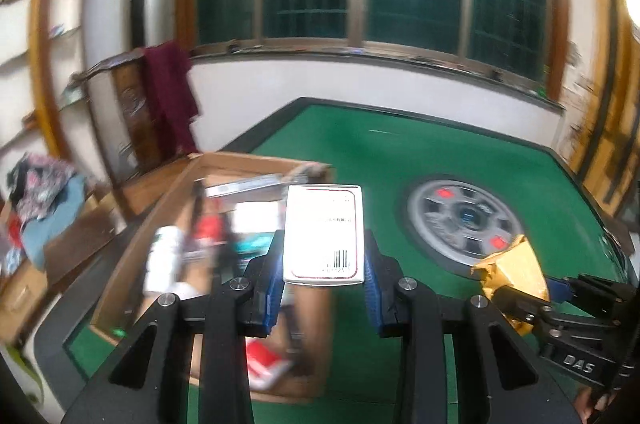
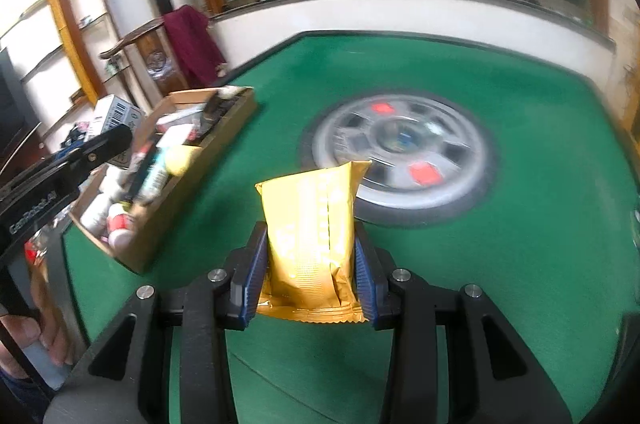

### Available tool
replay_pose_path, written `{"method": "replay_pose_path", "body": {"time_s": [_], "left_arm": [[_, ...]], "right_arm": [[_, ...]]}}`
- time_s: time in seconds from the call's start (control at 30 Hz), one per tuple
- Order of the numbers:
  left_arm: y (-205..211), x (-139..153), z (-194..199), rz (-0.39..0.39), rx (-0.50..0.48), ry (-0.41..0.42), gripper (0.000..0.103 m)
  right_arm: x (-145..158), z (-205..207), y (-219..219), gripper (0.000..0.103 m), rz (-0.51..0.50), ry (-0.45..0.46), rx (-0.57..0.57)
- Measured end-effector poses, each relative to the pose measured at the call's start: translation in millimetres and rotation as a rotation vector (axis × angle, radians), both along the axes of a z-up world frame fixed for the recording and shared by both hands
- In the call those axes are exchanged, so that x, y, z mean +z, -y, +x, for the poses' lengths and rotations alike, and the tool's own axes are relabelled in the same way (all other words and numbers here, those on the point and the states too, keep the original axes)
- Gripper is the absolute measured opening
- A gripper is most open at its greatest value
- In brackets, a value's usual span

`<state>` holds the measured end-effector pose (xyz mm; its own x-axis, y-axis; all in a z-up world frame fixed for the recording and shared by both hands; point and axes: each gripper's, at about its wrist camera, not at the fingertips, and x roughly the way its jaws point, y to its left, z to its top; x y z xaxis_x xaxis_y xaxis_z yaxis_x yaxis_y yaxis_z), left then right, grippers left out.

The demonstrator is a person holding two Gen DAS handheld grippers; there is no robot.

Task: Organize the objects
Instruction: 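Carry the white box in the left gripper while the right carries the yellow packet toward the tray, then lower the white box and yellow packet into the tray and open both grippers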

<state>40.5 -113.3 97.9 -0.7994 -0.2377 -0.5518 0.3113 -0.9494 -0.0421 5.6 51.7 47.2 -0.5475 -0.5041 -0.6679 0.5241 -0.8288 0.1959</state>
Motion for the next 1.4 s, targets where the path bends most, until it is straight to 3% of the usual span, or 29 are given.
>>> {"method": "replay_pose_path", "body": {"time_s": [0.13,0.3,0.53,0.73,0.97,1.1,1.2,1.3,1.4], "left_arm": [[50.0,-12.7,6.7,0.067,0.089,0.025,0.030],[77.2,-33.3,5.6,0.092,0.132,0.066,0.030],[96.6,-52.9,-4.0,0.127,0.125,0.108,0.030],[99.6,-64.3,-3.6,0.135,0.107,0.120,0.030],[101.0,-68.6,-1.6,0.131,0.107,0.116,0.031],[95.9,-64.2,2.8,0.104,0.119,0.101,0.056],[85.5,-59.9,7.6,0.047,0.131,0.086,0.057],[77.5,-55.4,14.3,0.012,0.141,0.071,0.061],[71.8,-49.8,22.9,-0.014,0.162,0.049,0.066]], "right_arm": [[12.7,-2.7,48.2,0.038,-0.018,-0.001,0.085],[20.9,-24.2,122.8,0.038,-0.027,0.042,0.165],[1.1,-66.0,203.3,0.037,0.019,0.108,0.191],[-18.3,-83.2,240.3,0.038,0.057,0.133,0.195],[-21.2,-82.7,245.3,0.040,0.069,0.141,0.227],[-7.3,-74.9,228.9,0.056,0.048,0.088,0.224],[7.8,-67.7,209.3,0.061,0.016,0.055,0.208],[19.2,-57.8,186.5,0.074,-0.015,0.025,0.179],[28.2,-45.2,159.1,0.076,-0.038,-0.025,0.144]]}}
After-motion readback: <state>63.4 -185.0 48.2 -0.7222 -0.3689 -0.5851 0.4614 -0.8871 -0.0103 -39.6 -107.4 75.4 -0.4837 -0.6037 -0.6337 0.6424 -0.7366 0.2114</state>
